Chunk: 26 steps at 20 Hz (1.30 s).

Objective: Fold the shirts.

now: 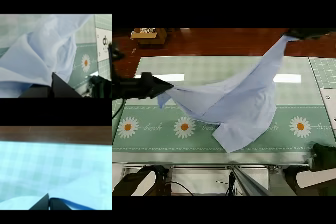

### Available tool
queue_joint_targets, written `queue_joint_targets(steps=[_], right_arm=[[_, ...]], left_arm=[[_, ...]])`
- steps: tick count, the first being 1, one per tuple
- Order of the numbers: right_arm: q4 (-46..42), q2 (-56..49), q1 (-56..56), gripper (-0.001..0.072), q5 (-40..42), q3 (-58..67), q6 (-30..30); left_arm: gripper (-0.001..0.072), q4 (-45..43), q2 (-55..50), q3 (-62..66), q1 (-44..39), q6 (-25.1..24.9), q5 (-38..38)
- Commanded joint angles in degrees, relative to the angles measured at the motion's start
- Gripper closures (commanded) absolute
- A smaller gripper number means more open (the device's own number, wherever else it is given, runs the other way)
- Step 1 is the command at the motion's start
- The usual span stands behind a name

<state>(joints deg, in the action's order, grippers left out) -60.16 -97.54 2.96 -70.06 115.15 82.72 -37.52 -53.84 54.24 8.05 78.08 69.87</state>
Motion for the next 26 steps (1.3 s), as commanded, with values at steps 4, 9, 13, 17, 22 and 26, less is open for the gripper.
queue_joint_targets(steps=[4, 9, 13, 17, 22, 26], right_arm=[[-8.57, -10.56, -4.13, 0.0684, 3.13, 0.07, 2.05], [-10.03, -6.67, -2.43, 0.0278, -3.10, 0.11, -1.57], [-27.82, -0.81, 2.19, 0.0278, -18.14, -1.42, -0.68], [-17.29, 6.25, 9.35, 0.0279, -19.74, -21.03, 0.35], [-3.98, 22.88, 10.49, 0.0249, -6.93, -58.90, -3.82], [17.18, 33.46, 10.38, 0.0122, 0.57, -83.10, -11.10]], left_arm=[[0.0690, -0.17, -13.11, -2.23, -2.03, -5.70, -3.43], [0.0690, -0.15, -14.14, -2.21, -2.01, -8.28, -3.23], [0.0691, -0.15, -14.14, -2.21, -2.01, -9.22, -3.23], [0.0690, -0.15, -14.16, -2.21, -2.01, -9.55, -3.26], [0.0690, -0.13, -14.16, -2.21, -2.03, -10.67, -3.28], [0.0690, -0.13, -14.16, -2.21, -2.01, -12.09, -3.23]])
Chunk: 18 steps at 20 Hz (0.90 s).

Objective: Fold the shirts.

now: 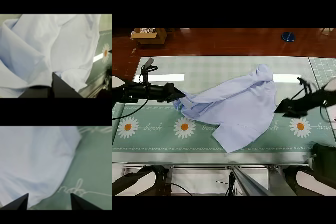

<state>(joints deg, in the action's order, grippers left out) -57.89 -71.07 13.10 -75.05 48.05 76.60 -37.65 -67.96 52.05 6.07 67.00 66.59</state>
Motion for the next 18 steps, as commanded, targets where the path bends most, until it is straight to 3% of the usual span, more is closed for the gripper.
queue_joint_targets(steps=[1, 9, 14, 17, 18], right_arm=[[15.85, 8.66, 0.24, 0.0123, 6.82, -19.45, -5.31], [18.34, 11.47, -4.09, 0.0125, 15.54, -29.75, -3.67], [18.38, 11.45, -20.68, 0.0142, 35.69, -29.73, 10.47], [18.58, 11.47, -24.33, 0.0508, 43.15, -29.66, 13.84], [18.78, 11.50, -24.26, 0.0683, 43.17, -29.20, 13.73]], left_arm=[[0.0690, 0.00, -0.04, -0.02, -0.04, -1.01, 0.04], [0.0690, 0.00, -0.02, -0.02, -0.04, -1.03, 0.09], [0.0690, 0.00, -0.02, -0.02, -0.04, -1.03, 0.50], [0.0690, 0.00, -0.02, -0.02, -0.02, -2.05, 0.50], [0.0690, 0.00, -0.02, -0.02, -0.02, -2.08, 0.48]])
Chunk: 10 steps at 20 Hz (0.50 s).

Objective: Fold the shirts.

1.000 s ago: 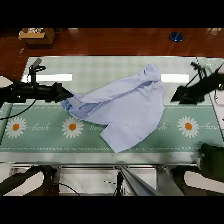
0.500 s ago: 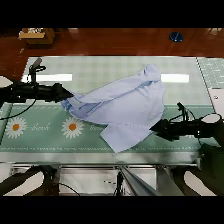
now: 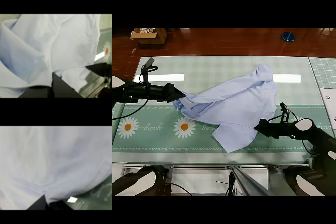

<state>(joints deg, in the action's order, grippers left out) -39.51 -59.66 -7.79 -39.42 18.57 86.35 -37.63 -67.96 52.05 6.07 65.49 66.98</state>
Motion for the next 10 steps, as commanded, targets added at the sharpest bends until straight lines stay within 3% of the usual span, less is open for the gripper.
queue_joint_targets(steps=[1, 5, 7, 10], right_arm=[[0.42, 0.28, -3.39, 0.0684, 6.56, 1.57, 2.49], [-3.43, 5.95, -3.34, 0.0685, -4.00, 13.90, -5.46], [-9.99, 11.56, -3.32, 0.0685, -7.04, 23.89, -4.52], [-22.86, 18.84, -3.32, 0.0686, -7.69, 39.47, 1.60]], left_arm=[[0.0690, -0.02, -0.02, 0.07, -0.02, -1.01, 0.11], [0.0690, 0.42, 0.52, 3.65, 0.96, -2.45, 0.13], [0.0691, 3.08, 0.76, 8.76, 3.10, -2.43, 0.57], [0.0690, 10.19, 0.76, 19.52, 8.11, -0.87, 3.10]])
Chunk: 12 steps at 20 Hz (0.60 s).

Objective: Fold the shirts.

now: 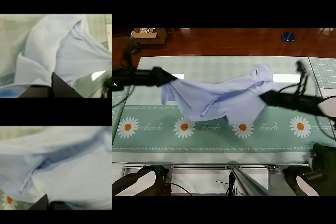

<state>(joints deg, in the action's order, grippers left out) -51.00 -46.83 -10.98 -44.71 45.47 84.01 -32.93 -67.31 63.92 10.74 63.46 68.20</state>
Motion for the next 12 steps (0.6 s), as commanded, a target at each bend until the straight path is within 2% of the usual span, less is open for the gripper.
queue_joint_targets(steps=[1, 3, 5, 8, 12], right_arm=[[-16.59, 7.89, -0.13, 0.0686, -2.38, 17.97, 6.80], [-24.79, 10.36, -0.13, 0.0686, -2.45, 27.52, 11.02], [-28.61, 11.63, -0.15, 0.0686, -2.47, 35.21, 12.17], [-29.03, 11.96, -0.15, 0.0686, -2.62, 44.19, 12.39], [-30.47, 11.96, -0.15, 0.0686, -7.04, 50.60, 12.33]], left_arm=[[0.0690, 7.32, 0.20, 11.45, 5.05, 2.14, 2.95], [0.0691, 10.45, 0.90, 19.87, 7.98, 4.57, 5.57], [0.0691, 11.15, 2.62, 27.45, 9.81, 8.09, 7.26], [0.0691, 11.08, 7.48, 36.17, 11.74, 13.31, 8.59], [0.0690, 8.04, 16.17, 38.16, 12.57, 18.08, 11.58]])
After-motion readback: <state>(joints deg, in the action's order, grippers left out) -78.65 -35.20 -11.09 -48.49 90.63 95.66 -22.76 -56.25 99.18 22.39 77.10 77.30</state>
